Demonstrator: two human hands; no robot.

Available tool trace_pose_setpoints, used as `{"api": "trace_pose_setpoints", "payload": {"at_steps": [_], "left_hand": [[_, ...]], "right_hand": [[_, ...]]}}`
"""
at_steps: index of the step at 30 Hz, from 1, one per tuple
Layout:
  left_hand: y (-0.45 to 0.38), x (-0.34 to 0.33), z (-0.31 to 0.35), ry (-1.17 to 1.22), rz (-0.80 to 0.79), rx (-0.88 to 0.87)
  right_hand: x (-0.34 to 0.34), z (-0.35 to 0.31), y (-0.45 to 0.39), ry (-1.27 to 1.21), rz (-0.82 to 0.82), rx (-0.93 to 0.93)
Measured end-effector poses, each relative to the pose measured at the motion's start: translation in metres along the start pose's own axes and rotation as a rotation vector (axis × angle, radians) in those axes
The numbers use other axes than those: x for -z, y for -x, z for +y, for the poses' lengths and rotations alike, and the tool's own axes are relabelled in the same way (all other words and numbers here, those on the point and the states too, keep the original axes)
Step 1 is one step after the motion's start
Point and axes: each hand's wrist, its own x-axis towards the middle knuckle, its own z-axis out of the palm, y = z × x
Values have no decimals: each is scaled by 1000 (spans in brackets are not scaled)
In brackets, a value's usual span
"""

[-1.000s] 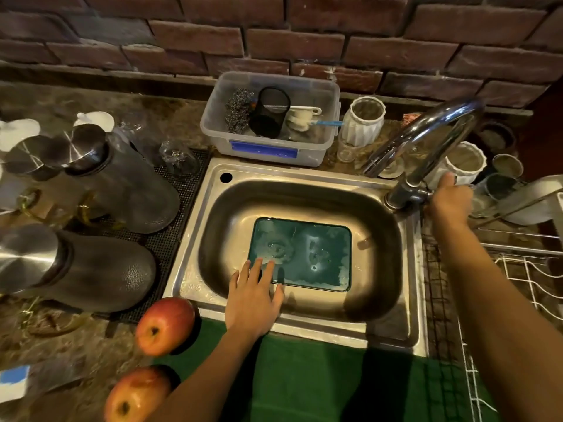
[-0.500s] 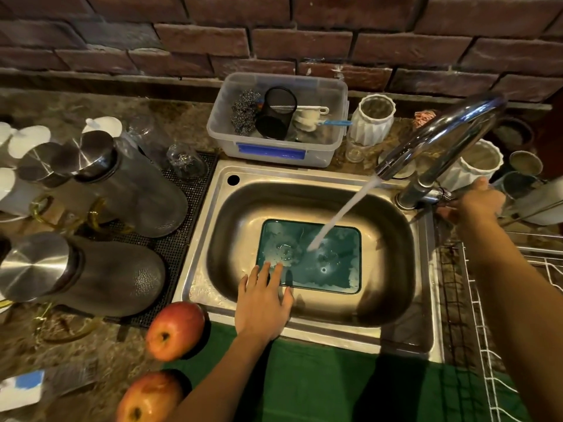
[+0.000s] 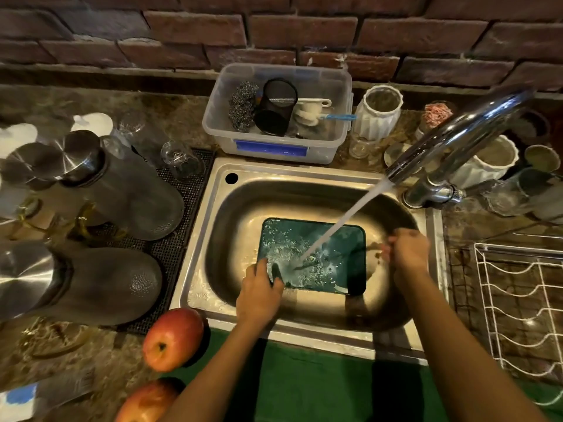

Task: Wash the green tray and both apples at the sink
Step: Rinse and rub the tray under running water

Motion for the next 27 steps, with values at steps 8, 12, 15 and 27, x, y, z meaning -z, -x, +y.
{"api": "trace_pose_setpoints", "payload": {"at_steps": [8,12,15,27], "left_hand": [[-71,5,-4,299,-84,221],[-88,-4,-5,329,-93,231],[-98,-7,-6,379,-82,290],[-84,0,-22,503,-55,435]], "right_hand": [[-16,56,-14,262,-154,-101],[-21,62,-22,267,-180,-95],[-23,64,-22,235,-180,-114],[-25,80,-14,266,-255,-297]]}}
